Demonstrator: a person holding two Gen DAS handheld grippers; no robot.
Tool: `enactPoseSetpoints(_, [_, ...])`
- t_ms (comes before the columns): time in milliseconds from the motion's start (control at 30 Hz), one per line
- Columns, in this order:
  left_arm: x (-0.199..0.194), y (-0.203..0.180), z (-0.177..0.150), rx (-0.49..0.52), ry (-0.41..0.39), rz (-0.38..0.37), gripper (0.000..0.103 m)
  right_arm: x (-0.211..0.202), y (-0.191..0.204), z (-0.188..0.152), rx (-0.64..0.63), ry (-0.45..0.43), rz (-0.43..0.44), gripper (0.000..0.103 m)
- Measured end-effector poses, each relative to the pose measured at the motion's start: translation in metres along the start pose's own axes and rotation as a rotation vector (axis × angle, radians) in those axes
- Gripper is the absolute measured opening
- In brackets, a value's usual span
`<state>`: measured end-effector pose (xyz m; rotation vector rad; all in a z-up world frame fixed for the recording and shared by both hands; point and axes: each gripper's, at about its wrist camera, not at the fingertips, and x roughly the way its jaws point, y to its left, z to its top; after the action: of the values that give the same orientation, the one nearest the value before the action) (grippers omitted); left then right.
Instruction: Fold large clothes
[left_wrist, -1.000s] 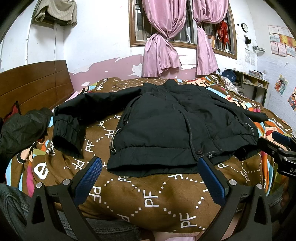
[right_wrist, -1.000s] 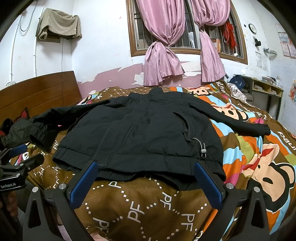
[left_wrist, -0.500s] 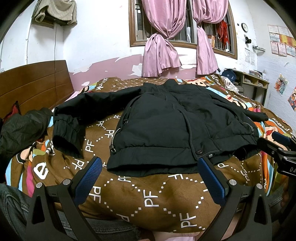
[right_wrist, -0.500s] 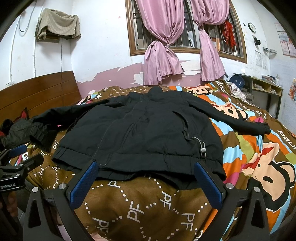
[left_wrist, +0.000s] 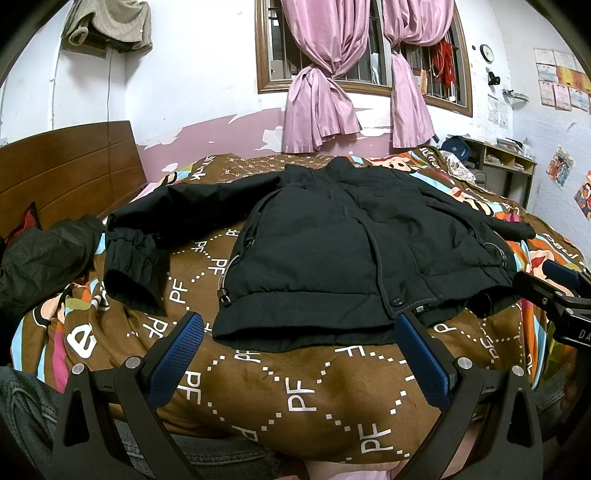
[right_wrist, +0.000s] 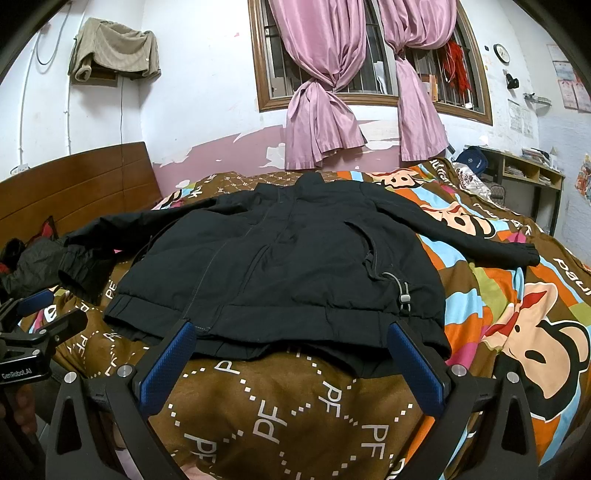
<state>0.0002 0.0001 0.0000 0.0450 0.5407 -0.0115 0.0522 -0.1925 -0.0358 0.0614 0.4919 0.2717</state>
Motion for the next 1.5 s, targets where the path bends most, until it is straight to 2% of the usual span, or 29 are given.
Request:
enactPoseSetpoints(467, [0.007, 0.002, -0.006, -0.005, 0.024, 0.02, 0.101, 0.006, -0.005, 0.0, 0.018, 0.017, -0.01, 0.103])
enactPoseSetpoints(667, [0.012, 0.002, -0.005, -0.032, 0.053, -0.002, 0.101, -0.008, -0.008, 0.009, 0.035, -0.004, -0.063, 0.103])
enactPoseSetpoints(900, [0.0, 0.001, 0.032, -0.012, 0.007, -0.035, 0.101, -0.022, -0.001, 0.05, 0.051, 0.066, -0.234, 0.103])
enactPoseSetpoints(1033, [-0.004, -0.002, 0.065, 0.012, -0.003, -0.082, 0.101, -0.048, 0.001, 0.082, 0.005, 0.011, -0.282, 0.103])
enactPoseSetpoints(1133, [-0.006, -0.006, 0.088, 0.051, 0.02, -0.14, 0.101, -0.063, 0.001, 0.1, -0.017, -0.016, -0.285, 0.103])
enactPoseSetpoints(1333, [-0.018, -0.007, 0.126, 0.08, -0.008, -0.148, 0.101, -0.085, -0.002, 0.137, -0.098, -0.071, -0.301, 0.103])
enactPoseSetpoints(1500, [-0.022, -0.005, 0.164, 0.068, -0.034, -0.144, 0.101, -0.084, -0.007, 0.174, -0.172, -0.053, -0.232, 0.103])
